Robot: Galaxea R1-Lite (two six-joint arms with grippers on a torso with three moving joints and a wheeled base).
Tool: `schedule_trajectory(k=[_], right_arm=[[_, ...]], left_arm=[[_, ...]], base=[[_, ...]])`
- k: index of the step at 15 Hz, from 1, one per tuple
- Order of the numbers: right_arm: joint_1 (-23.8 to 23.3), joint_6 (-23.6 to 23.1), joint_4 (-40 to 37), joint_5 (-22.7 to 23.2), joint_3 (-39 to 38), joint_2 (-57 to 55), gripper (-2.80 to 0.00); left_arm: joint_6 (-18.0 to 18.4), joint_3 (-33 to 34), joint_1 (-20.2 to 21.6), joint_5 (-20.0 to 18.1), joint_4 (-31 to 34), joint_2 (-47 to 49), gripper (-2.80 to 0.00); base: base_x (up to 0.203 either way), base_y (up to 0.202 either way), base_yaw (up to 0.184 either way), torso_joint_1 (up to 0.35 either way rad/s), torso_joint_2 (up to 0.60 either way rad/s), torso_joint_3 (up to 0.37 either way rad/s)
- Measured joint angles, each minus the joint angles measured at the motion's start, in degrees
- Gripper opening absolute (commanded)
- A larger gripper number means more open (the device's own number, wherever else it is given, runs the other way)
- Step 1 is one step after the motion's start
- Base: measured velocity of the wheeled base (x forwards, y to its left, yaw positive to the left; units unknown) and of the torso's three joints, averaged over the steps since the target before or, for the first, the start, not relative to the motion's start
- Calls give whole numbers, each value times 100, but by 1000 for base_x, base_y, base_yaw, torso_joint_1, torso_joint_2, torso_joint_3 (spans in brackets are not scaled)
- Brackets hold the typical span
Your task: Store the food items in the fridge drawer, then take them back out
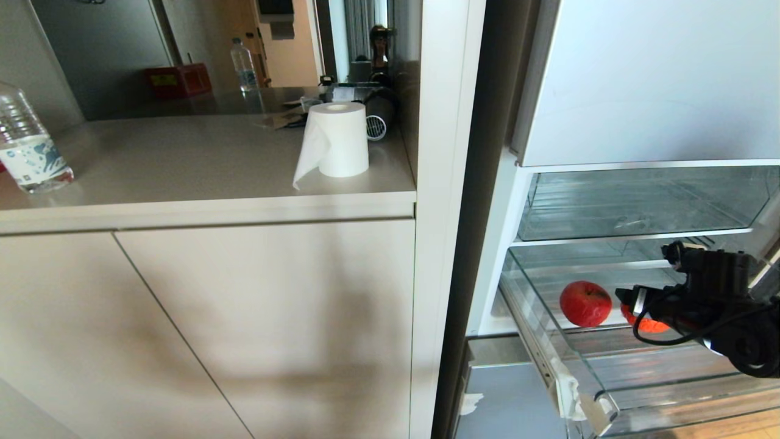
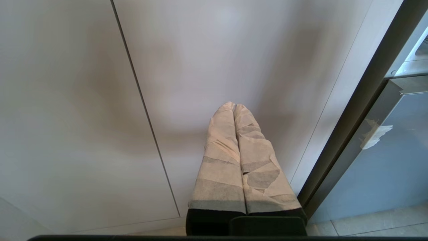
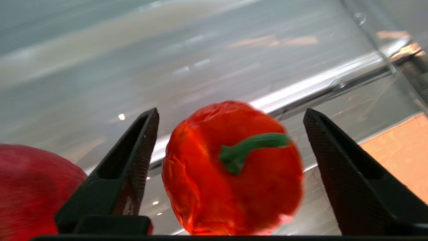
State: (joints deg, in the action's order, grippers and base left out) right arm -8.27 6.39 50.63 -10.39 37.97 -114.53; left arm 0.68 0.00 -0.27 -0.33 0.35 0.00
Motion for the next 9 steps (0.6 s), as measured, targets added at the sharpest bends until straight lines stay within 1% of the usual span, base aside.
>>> schedule_trajectory(k=[4,7,8,9], right_arm=[[0,11,-229,16,-117,724,0],[33,-2,-387,131,-494,1561,0],[44,-6,-405,201,-677,1861,-125],[48,-10,-422,284,-875,2186,-280]], left_arm=[[2,0,0,0,0,0,-280],[1,0,0,-2,0,0,-280],[2,0,0,0,0,0,-280],[2,0,0,-2,-2,0,-280]], base=[[0,0,0,0,0,0],[0,0,0,0,0,0],[0,0,0,0,0,0],[0,0,0,0,0,0]])
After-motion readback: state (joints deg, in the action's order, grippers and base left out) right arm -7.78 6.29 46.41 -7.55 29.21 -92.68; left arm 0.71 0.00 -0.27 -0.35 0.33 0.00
